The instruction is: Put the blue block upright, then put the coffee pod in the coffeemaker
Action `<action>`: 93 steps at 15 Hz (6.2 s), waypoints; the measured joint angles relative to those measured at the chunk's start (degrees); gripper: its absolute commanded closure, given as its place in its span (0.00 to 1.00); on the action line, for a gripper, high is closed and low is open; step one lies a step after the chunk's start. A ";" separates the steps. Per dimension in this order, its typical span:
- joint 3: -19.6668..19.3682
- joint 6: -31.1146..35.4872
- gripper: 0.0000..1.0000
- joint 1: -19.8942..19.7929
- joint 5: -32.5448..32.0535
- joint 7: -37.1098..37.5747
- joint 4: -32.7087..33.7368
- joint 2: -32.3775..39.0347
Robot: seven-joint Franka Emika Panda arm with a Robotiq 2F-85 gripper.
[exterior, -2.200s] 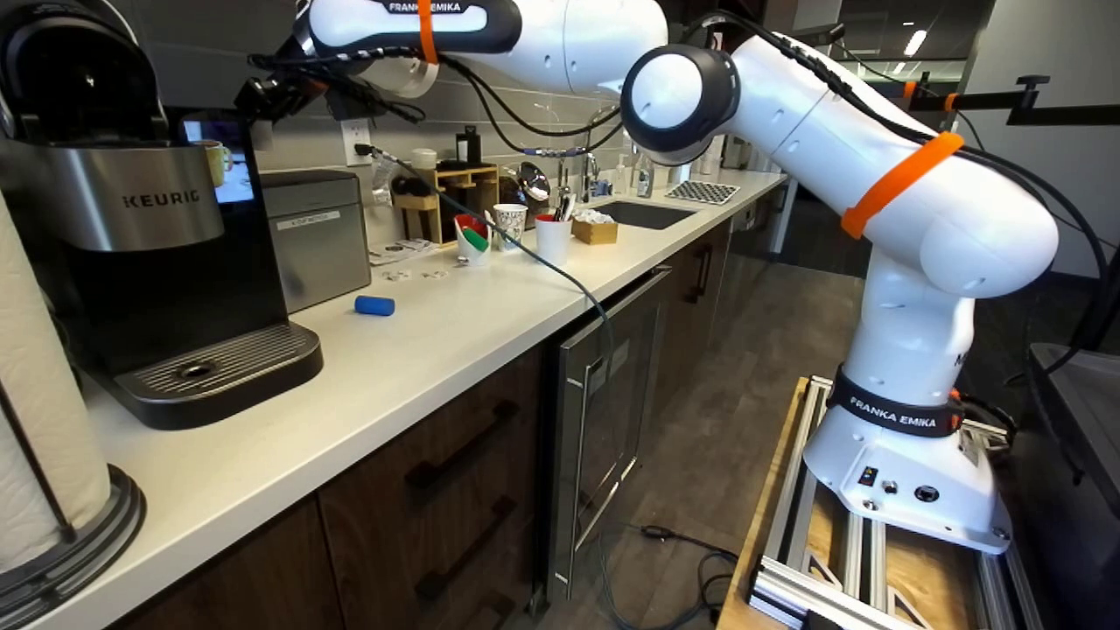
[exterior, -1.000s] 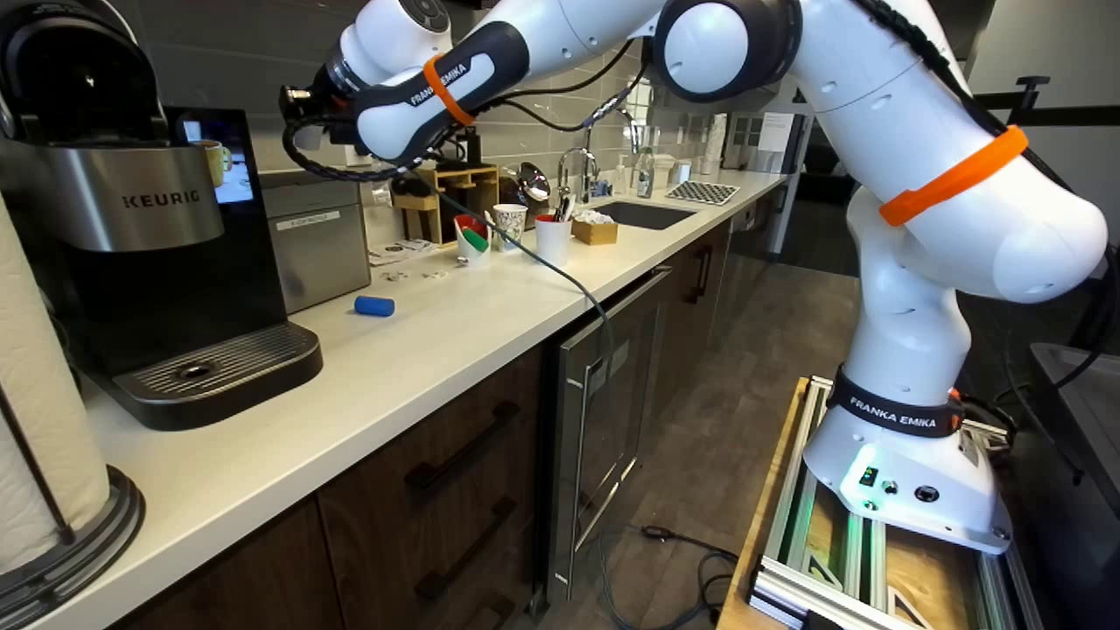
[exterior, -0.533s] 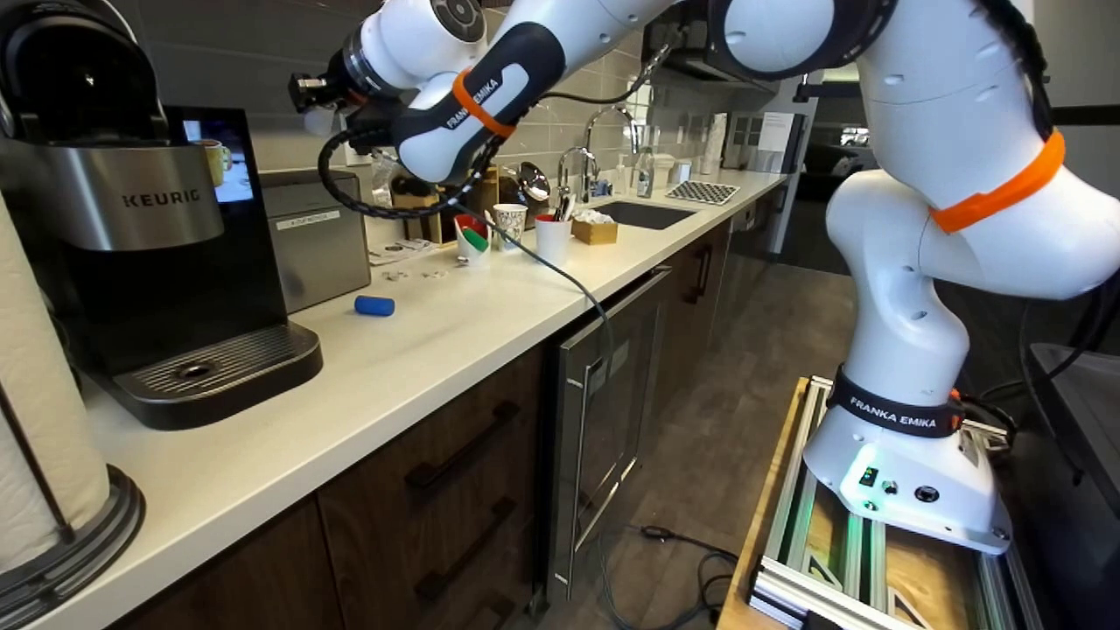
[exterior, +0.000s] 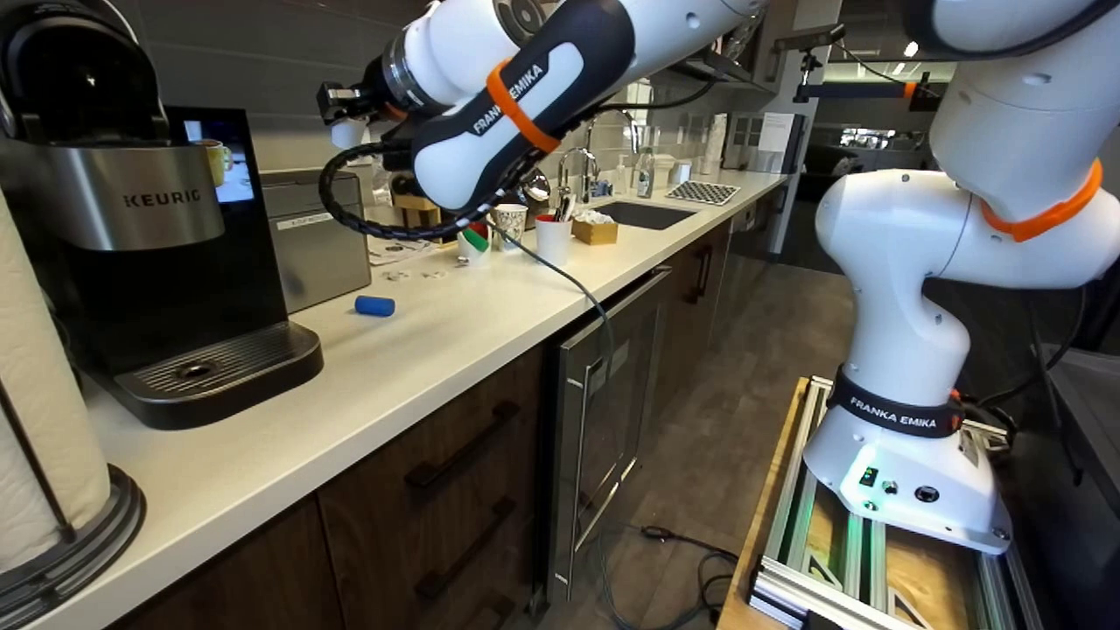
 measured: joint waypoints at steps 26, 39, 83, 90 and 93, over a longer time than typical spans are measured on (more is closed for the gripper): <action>-1.05 2.38 0.71 17.91 -30.63 -29.39 -0.41 -38.11; 15.83 1.37 0.46 3.22 -29.47 -24.20 1.50 -39.44; 115.42 -32.63 0.71 -93.18 -22.85 -38.46 32.80 -15.64; 113.87 -24.10 0.71 -89.45 -23.41 -33.90 28.50 -18.49; 113.70 -21.39 0.71 -88.04 -23.14 -31.17 24.96 -20.54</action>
